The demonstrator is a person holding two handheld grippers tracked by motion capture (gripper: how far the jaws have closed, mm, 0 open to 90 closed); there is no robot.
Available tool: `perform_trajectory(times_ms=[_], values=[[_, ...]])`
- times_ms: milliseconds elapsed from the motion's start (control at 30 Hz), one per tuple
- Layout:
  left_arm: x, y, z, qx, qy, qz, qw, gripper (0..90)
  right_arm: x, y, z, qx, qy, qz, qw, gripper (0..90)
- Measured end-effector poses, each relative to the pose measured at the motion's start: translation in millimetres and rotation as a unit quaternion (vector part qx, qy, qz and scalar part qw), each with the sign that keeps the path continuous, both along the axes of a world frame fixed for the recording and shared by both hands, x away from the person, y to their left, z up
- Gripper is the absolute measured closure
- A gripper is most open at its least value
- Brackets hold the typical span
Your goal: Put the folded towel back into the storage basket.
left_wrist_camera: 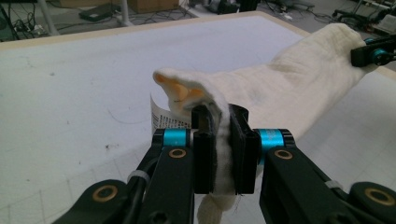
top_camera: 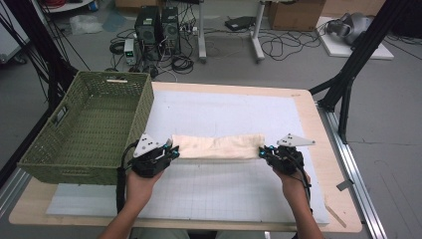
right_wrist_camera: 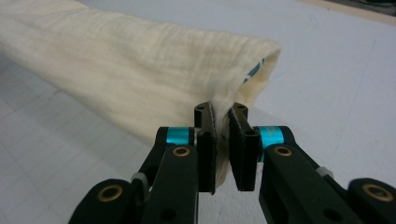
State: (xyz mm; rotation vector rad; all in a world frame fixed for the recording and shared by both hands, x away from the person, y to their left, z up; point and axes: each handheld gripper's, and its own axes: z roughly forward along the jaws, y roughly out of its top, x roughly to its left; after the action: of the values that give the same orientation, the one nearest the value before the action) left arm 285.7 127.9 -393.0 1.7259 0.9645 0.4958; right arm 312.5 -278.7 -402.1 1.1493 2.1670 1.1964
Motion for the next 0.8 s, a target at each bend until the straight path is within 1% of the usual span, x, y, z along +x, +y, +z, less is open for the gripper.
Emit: perform_trajectory(times_ms=[133,233,333,367,567,667,800], values=[[-2.3,5.9,8.6,-0.007,-0.009,0.009,0.9999,81.2,6.6,3.9,9.7,0.009,-0.008,0.006,0.9999,82.9],[-6.0,11.3,16.7,-0.011,-0.017,0.019,0.9996,81.2,14.0,9.9,18.2,0.009,-0.016,0.014,0.9997,82.9],[-10.2,16.3,24.2,-0.01,-0.027,0.026,0.9993,81.2,22.5,17.7,25.4,0.005,-0.026,0.023,0.9994,82.9],[-11.3,17.9,26.4,-0.008,-0.03,0.029,0.9991,81.2,25.1,20.2,27.7,0.005,-0.027,0.026,0.9993,82.9],[-17.1,28.0,39.1,-0.008,-0.042,0.047,0.998,81.1,40.8,33.9,43.1,0.007,-0.042,0.044,0.9981,82.9],[-19.8,32.0,44.1,-0.008,-0.047,0.051,0.9976,81.1,48.1,40.5,48.0,0.007,-0.046,0.053,0.9975,82.9],[-24.1,39.3,48.8,-0.009,-0.051,0.063,0.9966,81.1,58.0,51.0,54.1,0.006,-0.049,0.065,0.9967,82.9]])
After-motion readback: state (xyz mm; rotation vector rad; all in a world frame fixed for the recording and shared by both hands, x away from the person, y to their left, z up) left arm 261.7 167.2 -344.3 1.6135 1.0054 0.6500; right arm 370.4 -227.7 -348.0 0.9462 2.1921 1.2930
